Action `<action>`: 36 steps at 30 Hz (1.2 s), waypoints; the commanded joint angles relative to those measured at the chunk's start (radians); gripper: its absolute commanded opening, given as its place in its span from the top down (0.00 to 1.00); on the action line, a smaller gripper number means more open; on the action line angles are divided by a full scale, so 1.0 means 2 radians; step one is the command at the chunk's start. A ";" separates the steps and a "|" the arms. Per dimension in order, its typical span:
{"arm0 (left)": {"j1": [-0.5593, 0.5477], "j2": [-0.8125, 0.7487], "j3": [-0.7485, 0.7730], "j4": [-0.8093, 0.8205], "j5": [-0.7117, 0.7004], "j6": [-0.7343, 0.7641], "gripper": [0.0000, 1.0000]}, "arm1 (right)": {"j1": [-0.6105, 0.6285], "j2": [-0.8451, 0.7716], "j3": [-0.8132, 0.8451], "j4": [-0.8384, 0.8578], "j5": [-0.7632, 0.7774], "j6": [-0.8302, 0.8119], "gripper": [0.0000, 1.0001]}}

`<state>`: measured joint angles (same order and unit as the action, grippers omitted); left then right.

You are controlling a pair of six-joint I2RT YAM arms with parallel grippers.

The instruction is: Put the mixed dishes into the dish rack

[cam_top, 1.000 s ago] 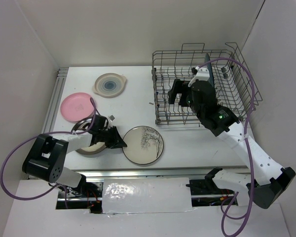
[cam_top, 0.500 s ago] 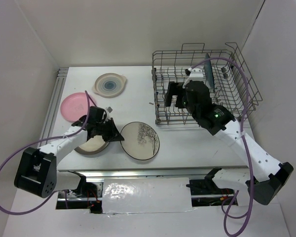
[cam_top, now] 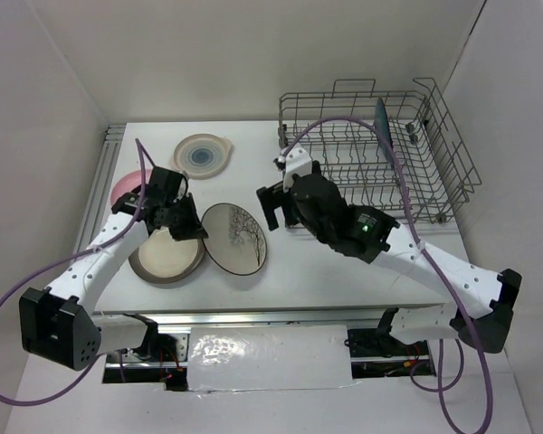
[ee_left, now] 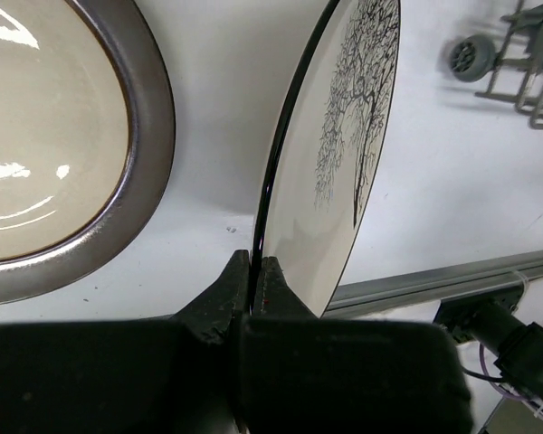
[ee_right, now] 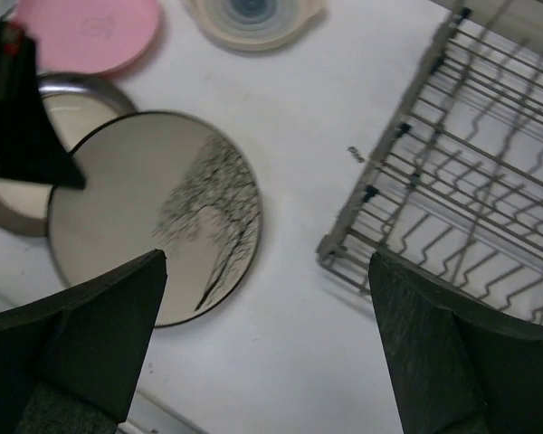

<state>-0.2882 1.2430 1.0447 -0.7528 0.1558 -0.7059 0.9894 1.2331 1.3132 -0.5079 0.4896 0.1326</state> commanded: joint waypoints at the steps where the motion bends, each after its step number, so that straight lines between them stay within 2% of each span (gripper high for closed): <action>1: 0.005 -0.015 0.064 -0.011 0.003 0.003 1.00 | 0.048 -0.001 0.011 0.039 -0.002 -0.033 0.02; 5: 0.011 0.004 0.099 -0.020 0.004 0.011 1.00 | 0.106 0.003 -0.021 0.088 0.008 -0.061 0.07; 11: 0.024 0.019 0.142 -0.022 0.023 0.028 1.00 | 0.173 0.020 -0.061 0.143 0.034 -0.116 0.03; 22: 0.033 0.031 0.197 -0.036 0.042 0.039 1.00 | 0.215 0.125 -0.056 0.199 0.070 -0.174 0.01; 28: 0.037 0.030 0.211 -0.045 0.050 0.043 1.00 | 0.215 0.193 -0.055 0.276 0.148 -0.212 0.03; 31: 0.037 0.026 0.214 -0.046 0.052 0.045 1.00 | 0.205 0.228 -0.048 0.306 0.180 -0.225 0.09; 33: 0.039 0.022 0.211 -0.048 0.053 0.046 1.00 | 0.196 0.242 -0.048 0.326 0.189 -0.227 0.18; 34: 0.040 0.022 0.209 -0.047 0.052 0.047 1.00 | 0.192 0.245 -0.047 0.328 0.190 -0.226 0.26; 36: 0.041 0.017 0.205 -0.047 0.053 0.048 1.00 | 0.183 0.250 -0.047 0.337 0.193 -0.225 0.29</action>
<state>-0.2153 1.3205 1.4090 -0.9100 0.1986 -0.6064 1.3827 1.7309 1.1805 0.0303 0.8009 -0.3042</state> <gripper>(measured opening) 0.045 0.724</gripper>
